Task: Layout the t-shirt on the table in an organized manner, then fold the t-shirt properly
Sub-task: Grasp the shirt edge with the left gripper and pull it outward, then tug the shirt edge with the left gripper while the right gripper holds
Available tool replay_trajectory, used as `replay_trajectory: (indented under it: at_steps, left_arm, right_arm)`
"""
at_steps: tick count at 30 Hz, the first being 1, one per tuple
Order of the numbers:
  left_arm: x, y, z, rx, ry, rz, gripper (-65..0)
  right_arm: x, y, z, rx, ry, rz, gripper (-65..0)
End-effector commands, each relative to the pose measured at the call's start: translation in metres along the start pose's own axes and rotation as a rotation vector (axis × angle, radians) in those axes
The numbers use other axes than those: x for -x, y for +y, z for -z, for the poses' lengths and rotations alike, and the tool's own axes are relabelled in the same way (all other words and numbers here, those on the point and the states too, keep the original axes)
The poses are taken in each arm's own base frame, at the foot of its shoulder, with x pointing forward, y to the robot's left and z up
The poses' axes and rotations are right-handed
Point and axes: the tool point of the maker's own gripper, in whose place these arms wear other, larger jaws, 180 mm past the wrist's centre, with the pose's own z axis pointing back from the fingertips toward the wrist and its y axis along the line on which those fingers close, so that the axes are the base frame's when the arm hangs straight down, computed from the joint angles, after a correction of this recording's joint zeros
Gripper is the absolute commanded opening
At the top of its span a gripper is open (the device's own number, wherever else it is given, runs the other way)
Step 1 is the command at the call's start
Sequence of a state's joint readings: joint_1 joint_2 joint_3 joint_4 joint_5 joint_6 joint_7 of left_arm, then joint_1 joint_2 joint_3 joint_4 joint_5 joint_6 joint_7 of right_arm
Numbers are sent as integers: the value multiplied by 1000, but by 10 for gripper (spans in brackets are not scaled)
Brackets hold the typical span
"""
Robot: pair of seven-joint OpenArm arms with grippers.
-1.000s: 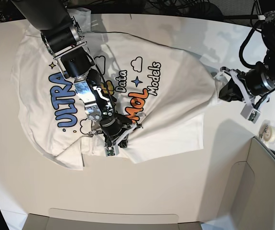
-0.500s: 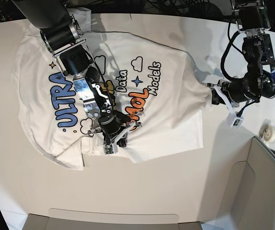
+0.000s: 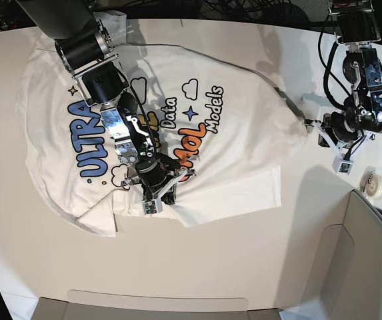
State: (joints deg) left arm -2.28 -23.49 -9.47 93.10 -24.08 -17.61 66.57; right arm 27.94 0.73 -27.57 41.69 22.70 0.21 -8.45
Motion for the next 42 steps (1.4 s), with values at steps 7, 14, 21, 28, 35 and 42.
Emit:
replay_trajectory:
  at_steps: [7, 14, 21, 28, 35, 42]
  left_arm:
    - [-2, -7, -17, 23, -30, 23, -449]
    - [21, 17, -51, 61, -46, -99, -410]
    - [62, 9, -48, 85, 19, -167, -410]
    - [64, -35, -32, 185, 18, -164, -410]
    - [43, -65, -13, 262, 4, -161, -410]
    - [27, -61, 1, 255, -14, -232, -410]
  right_arm:
    - [60, -30, -11, 87, 229, 0, -650]
    - [60, -24, -10, 78, 227, 5, -650]
    - [69, -28, -13, 85, 242, 3, -650]
    - [74, -24, -15, 79, 250, 7, -650]
    - [78, -30, -16, 88, 257, 4, -650]
    - [84, -28, -18, 85, 266, 7, -650]
